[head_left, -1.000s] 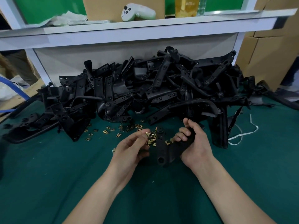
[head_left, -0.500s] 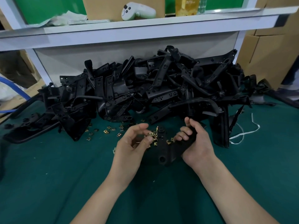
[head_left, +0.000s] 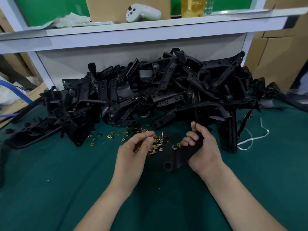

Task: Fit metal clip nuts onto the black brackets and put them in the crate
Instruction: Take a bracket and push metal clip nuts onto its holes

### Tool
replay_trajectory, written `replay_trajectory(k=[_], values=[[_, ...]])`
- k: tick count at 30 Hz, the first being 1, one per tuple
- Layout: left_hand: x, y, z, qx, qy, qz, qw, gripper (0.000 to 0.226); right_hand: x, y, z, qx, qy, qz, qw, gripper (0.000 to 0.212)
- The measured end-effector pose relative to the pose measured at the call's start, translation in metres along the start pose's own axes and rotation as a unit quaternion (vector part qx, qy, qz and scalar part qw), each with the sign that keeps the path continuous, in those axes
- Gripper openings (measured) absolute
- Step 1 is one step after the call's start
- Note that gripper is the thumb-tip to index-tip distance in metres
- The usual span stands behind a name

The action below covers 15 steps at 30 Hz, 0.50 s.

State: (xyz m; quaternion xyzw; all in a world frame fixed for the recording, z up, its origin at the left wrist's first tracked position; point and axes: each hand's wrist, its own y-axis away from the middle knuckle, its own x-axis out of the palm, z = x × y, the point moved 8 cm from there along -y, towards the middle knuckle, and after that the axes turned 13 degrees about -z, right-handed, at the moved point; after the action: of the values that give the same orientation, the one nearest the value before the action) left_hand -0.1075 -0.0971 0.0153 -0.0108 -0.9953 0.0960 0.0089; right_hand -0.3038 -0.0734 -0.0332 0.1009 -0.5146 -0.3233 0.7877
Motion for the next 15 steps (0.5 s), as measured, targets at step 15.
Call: replay_trajectory(k=[15], values=[[0.02, 0.011, 0.036, -0.379, 0.326, 0.068, 0.863, 0.028, -0.001, -0.001, 0.0, -0.004, 0.003, -0.002, 1.0, 0.013]])
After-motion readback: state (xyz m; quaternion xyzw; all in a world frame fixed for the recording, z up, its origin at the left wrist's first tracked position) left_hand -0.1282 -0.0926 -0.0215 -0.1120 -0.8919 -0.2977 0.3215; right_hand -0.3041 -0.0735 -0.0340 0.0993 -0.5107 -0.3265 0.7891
